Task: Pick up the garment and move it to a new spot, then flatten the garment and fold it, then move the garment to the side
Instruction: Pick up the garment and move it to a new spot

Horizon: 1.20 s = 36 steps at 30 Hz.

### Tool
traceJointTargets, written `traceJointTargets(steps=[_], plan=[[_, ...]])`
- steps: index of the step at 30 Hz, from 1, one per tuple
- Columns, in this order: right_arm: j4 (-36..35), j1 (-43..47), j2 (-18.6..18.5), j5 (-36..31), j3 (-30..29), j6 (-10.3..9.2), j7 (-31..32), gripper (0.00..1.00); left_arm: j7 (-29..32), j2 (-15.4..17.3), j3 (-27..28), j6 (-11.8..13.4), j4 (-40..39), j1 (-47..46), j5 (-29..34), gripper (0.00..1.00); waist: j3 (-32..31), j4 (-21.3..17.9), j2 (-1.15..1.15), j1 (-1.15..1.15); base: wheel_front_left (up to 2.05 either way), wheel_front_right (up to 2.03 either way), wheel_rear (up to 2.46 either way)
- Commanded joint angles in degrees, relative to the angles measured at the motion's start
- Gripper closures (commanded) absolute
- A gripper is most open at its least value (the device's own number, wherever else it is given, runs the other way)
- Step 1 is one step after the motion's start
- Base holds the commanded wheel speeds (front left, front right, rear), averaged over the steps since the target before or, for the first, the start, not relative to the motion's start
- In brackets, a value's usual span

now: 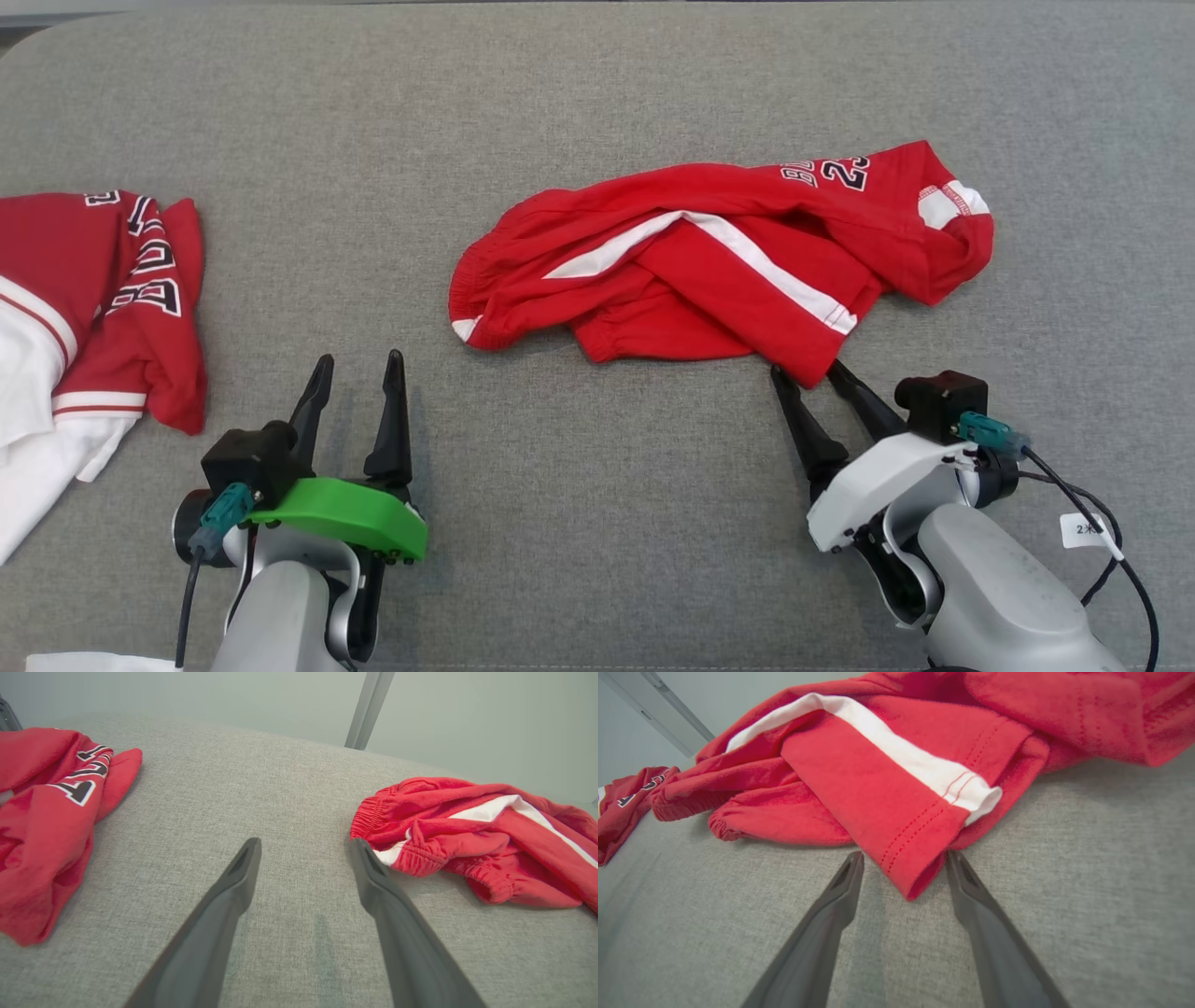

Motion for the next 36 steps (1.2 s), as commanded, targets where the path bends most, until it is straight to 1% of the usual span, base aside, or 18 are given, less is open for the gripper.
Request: traceJointTargets(steps=[1,2,4,6,9,12,15,18,20,21,22,23,26,28,33,35,36], plan=[[0.3,-0.9,-0.5,-0.2,0.5,-0.06,-0.2,0.24,0.0,0.0,-0.1,0.3,-0.5,0.0,-0.5,0.0,1.2,1.1,0.0,0.0,0.0,0.0,0.0],[0.5,-1.1,-0.5,-0.3,0.9,-0.06,-0.2,0.55,0.0,0.0,-0.2,0.4,-0.5,-0.1,-0.6,0.0,1.3,1.1,0.0,0.0,0.0,0.0,0.0],[0.9,-1.7,-0.4,-0.7,1.8,-0.06,-0.2,1.0,0.0,0.0,-0.3,0.5,-0.6,-0.4,-0.7,0.0,1.3,0.9,0.0,0.0,0.0,0.0,0.0],[0.8,-2.0,-0.7,-0.8,2.4,-0.06,-0.2,1.0,0.0,0.0,-0.4,0.5,-0.4,-0.2,-1.1,0.0,0.9,0.5,0.0,0.0,0.0,0.0,0.0],[-1.1,-0.9,-2.7,-1.9,3.6,-0.06,-0.2,1.0,0.0,0.0,-0.4,0.4,0.2,0.9,-1.7,0.0,-0.7,-0.7,0.0,0.0,0.0,0.0,0.0],[-5.4,3.7,-7.5,-2.2,6.2,-0.07,-0.2,1.0,0.0,0.0,-1.3,0.0,1.6,2.5,-2.6,0.0,-4.1,-3.0,0.0,0.0,0.0,0.0,0.0],[-8.2,7.3,-11.6,-0.3,9.7,-0.07,-0.2,1.0,0.0,0.1,-2.0,-0.4,2.5,3.4,-3.6,0.0,-6.6,-4.7,0.0,0.0,0.0,0.0,0.0],[-8.8,9.4,-15.6,2.4,12.3,-0.07,-0.2,1.0,0.0,0.1,-3.2,-0.6,3.5,4.1,-4.0,0.0,-8.4,-5.8,0.0,0.0,0.0,0.0,0.0],[-8.6,9.9,-16.8,3.6,13.2,-0.07,-0.2,1.0,0.0,0.1,-3.5,-0.8,4.2,4.5,-4.0,0.0,-9.3,-6.2,0.0,0.0,0.0,0.0,0.0],[-8.2,10.1,-17.0,4.0,12.7,-0.07,-0.2,0.9,0.0,0.1,-3.6,-0.8,4.6,4.7,-4.0,0.0,-9.8,-6.3,0.0,0.0,0.0,0.0,0.0],[-7.4,10.6,-17.1,4.0,12.4,-0.07,-0.2,0.22,0.0,0.1,-3.7,-0.8,5.0,5.0,-3.5,0.0,-10.4,-6.4,0.0,0.0,0.0,0.0,0.0],[-6.8,11.0,-16.9,3.8,11.8,-0.07,-0.2,0.0,0.0,0.1,-3.5,-0.9,5.3,5.4,-3.3,0.0,-11.1,-6.4,0.0,0.0,0.0,0.0,0.0],[-6.1,11.8,-15.0,1.7,7.0,-0.07,-0.2,0.0,0.0,0.1,-2.7,-0.1,5.7,7.5,-1.7,0.0,-13.4,-6.6,0.0,0.0,0.0,0.0,0.0],[-6.7,13.1,-13.3,-0.6,2.4,-0.07,-0.2,0.0,0.0,0.1,-1.8,0.6,4.8,8.9,-0.2,0.0,-14.6,-6.7,0.0,0.0,0.0,0.0,0.0],[-12.1,16.6,-7.2,-8.1,-9.5,-0.07,-0.2,0.0,0.0,0.1,0.9,2.8,0.5,13.1,3.8,0.0,-16.5,-7.2,0.0,0.0,0.0,0.0,0.0],[-14.0,18.0,-4.8,-11.0,-12.5,-0.07,-0.2,0.0,0.0,0.1,1.7,3.3,-1.7,14.3,5.3,0.0,-17.1,-7.2,0.0,0.0,0.0,0.0,0.0],[-14.0,18.0,-4.8,-11.0,-12.5,-0.07,-0.2,0.0,0.0,0.1,1.7,3.3,-1.7,14.3,5.3,0.0,-17.1,-7.2,0.0,0.0,0.0,0.0,0.0]])
